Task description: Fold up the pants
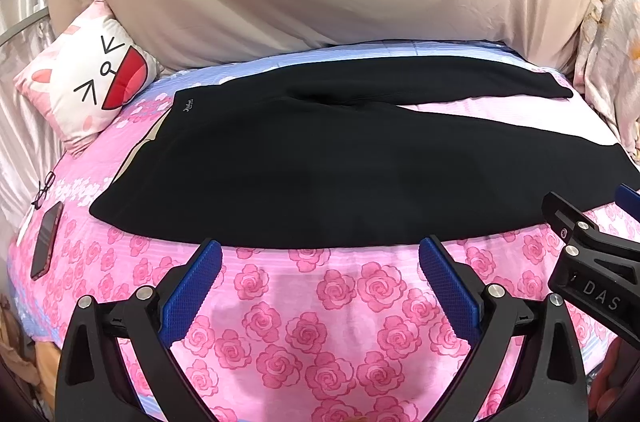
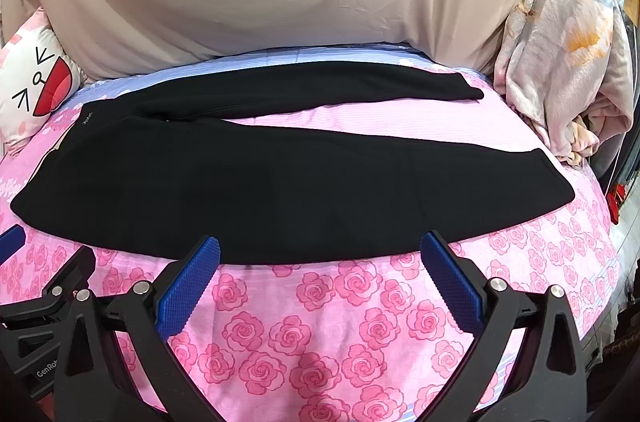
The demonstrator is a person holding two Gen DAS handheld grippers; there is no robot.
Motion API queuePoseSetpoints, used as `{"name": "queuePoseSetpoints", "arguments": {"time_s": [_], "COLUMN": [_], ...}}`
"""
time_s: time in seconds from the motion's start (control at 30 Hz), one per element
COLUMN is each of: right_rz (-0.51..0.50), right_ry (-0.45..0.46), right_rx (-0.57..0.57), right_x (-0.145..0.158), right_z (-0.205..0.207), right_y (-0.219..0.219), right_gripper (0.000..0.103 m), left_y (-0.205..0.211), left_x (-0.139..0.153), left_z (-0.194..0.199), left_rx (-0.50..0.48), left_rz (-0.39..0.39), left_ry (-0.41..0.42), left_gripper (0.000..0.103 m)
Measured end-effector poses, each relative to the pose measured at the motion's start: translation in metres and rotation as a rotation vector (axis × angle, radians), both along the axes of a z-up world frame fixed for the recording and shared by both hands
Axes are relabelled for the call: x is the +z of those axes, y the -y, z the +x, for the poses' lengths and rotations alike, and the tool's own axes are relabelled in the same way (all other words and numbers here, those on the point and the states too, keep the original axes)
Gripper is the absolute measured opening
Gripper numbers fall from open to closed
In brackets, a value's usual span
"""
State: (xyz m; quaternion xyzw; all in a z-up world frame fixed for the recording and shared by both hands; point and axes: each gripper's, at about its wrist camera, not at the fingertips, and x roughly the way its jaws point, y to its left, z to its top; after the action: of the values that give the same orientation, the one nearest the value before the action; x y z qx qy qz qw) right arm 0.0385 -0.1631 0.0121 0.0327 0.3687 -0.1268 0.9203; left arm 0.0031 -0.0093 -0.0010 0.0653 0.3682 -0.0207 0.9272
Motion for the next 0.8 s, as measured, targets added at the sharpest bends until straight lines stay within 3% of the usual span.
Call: {"name": "queuePoseSetpoints", "arguments": {"time_s": [0.8], "right_rz": [-0.003], "right_ry": [-0.001], "right_rx": [0.004], "right_x": [0.0012], "right_z": [0.0003], "right_y": [0.0011], "right_gripper": [0.098], "left_y": [0.0049], "left_x": [0.0028], "left_z": [-0.0014], "left_rx": [-0.009], "left_rz": [0.007], "left_ry": [0.005], "left_gripper": [0.097]}}
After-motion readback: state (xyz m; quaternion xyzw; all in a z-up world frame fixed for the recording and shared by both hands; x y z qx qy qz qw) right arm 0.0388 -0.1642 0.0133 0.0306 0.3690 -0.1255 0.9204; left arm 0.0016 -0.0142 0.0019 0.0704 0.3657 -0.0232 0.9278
